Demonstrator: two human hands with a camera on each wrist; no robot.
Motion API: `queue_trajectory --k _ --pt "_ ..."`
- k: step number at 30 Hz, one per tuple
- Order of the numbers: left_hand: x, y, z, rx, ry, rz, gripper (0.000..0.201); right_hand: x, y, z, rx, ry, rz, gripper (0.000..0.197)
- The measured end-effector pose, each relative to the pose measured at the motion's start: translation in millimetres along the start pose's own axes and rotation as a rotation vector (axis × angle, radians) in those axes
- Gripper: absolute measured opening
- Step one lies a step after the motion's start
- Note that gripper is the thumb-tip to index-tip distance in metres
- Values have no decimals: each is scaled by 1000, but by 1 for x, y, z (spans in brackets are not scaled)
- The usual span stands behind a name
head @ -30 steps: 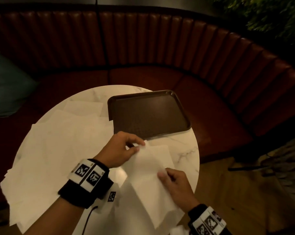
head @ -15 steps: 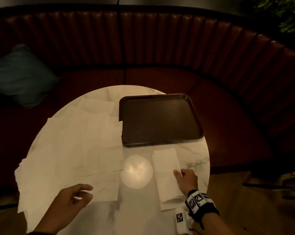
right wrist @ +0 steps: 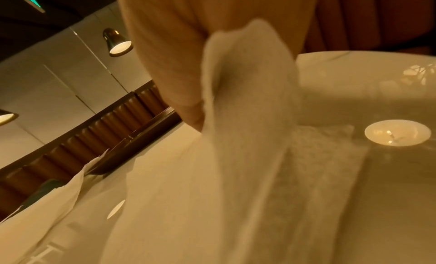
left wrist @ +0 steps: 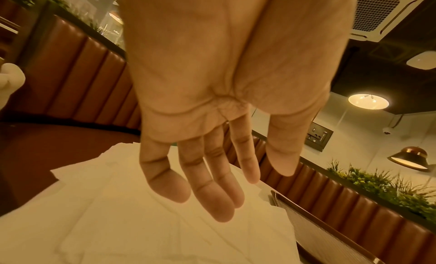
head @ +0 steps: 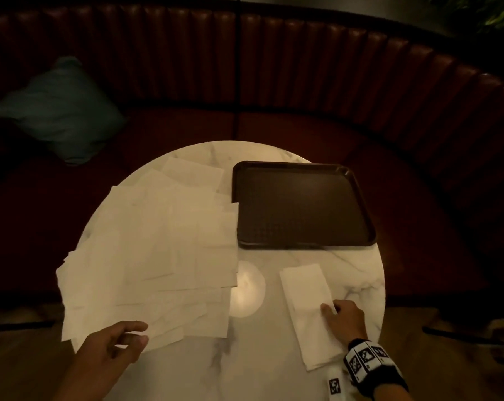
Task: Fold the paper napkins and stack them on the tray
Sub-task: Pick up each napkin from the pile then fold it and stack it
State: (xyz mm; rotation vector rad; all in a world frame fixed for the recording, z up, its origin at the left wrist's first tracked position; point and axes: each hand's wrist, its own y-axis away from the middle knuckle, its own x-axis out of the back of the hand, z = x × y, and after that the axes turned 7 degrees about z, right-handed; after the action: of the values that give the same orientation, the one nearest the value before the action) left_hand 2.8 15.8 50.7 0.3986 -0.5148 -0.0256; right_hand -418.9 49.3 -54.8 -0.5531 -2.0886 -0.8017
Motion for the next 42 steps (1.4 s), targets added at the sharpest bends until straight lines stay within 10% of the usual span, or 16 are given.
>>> queue_trajectory --k 8,15,20,23,25,31,38,42 --pt "60 -16 -45 19 115 49 16 -5 42 -76 -116 716 154 73" --pt "93 -29 -61 78 146 51 13 -132 76 -239 560 37 -91 39" --pt "111 -37 -89 192 208 80 13 -202 77 -342 175 40 -262 95" --pt "124 -49 -139 111 212 -38 44 -220 77 -357 118 127 -223 89" --pt "132 -51 -115 221 217 80 20 -223 75 -357 107 49 -173 75" --pt "135 -56 -68 125 207 155 15 -152 76 -360 581 -111 1 13" --pt "109 -90 18 -304 -23 227 66 -2 86 -351 958 219 -210 18" --pt "86 -95 85 -370 -12 -96 78 60 101 -336 997 104 -360 13"
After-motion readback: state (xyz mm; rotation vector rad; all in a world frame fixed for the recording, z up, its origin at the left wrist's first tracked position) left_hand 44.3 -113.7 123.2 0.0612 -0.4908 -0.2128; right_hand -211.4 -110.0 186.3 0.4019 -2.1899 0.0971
